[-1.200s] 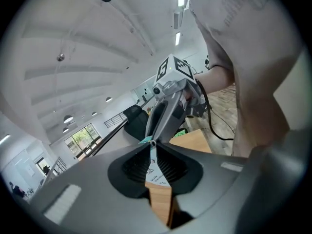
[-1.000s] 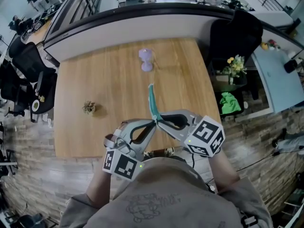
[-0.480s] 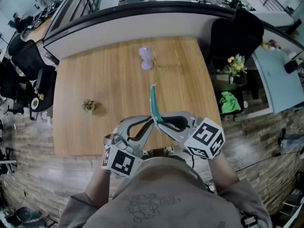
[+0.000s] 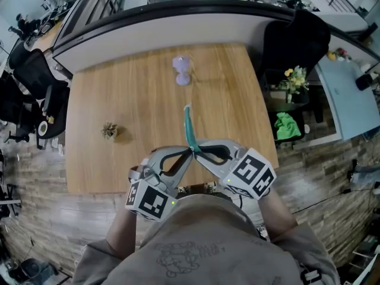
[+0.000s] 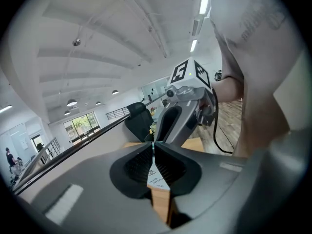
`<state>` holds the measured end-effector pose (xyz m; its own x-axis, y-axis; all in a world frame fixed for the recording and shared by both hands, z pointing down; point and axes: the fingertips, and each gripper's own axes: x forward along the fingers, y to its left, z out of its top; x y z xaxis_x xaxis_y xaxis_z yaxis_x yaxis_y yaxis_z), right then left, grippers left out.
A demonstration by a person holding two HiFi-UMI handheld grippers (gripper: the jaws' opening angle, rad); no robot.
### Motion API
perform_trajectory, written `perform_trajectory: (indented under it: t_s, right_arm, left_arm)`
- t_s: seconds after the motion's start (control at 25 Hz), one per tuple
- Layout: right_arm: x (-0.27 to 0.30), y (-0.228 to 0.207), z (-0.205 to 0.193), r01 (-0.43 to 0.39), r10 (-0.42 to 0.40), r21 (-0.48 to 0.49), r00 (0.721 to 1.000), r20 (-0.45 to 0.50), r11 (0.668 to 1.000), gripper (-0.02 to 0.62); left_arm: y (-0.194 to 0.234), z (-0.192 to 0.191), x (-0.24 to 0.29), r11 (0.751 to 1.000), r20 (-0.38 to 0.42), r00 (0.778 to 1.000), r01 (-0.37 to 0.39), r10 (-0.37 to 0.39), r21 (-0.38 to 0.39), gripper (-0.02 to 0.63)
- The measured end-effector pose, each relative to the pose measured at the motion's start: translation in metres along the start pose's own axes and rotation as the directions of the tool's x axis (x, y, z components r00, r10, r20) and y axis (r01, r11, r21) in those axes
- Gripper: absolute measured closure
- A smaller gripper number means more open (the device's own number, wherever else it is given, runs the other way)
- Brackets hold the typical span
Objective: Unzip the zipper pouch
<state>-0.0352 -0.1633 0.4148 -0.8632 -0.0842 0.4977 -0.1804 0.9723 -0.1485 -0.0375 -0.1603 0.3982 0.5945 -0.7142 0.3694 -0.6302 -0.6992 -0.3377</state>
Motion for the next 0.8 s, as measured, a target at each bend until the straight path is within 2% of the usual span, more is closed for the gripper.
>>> perform_trajectory:
  t_s: [0.44,0.64,0.72,0.8]
  right_arm:
    - [0.0,-0.001,0.004,-0.04,0.04,0.0,0.999,0.015,0.999,0.533]
    - [-0.007,-0.002,0.01,-0.052,0.052,0.005,0.998,0.039,0.999,0.537]
    - [-0.01,-0.004,0.012,-0.056,0.056,0.007,0.997,0.045,0.998,0.537]
    - [-0.014,-0.002,0.013,-0.078,0.078,0.004,0.996,0.047,0.997,0.54]
  left_arm:
    - [0.003,-0.004,0.001,0.998,-0.014,0.999,0.05,-0.051,-0.027,0.603]
    - [0.008,0.003,0.001,0.994,-0.011,0.997,0.077,-0.078,-0.078,0.603]
    - [0.012,0.006,0.003,0.992,-0.014,0.998,0.063,-0.065,-0.11,0.601]
    - [0.027,0.006,0.004,0.987,-0.032,0.999,0.008,-0.013,-0.158,0.604]
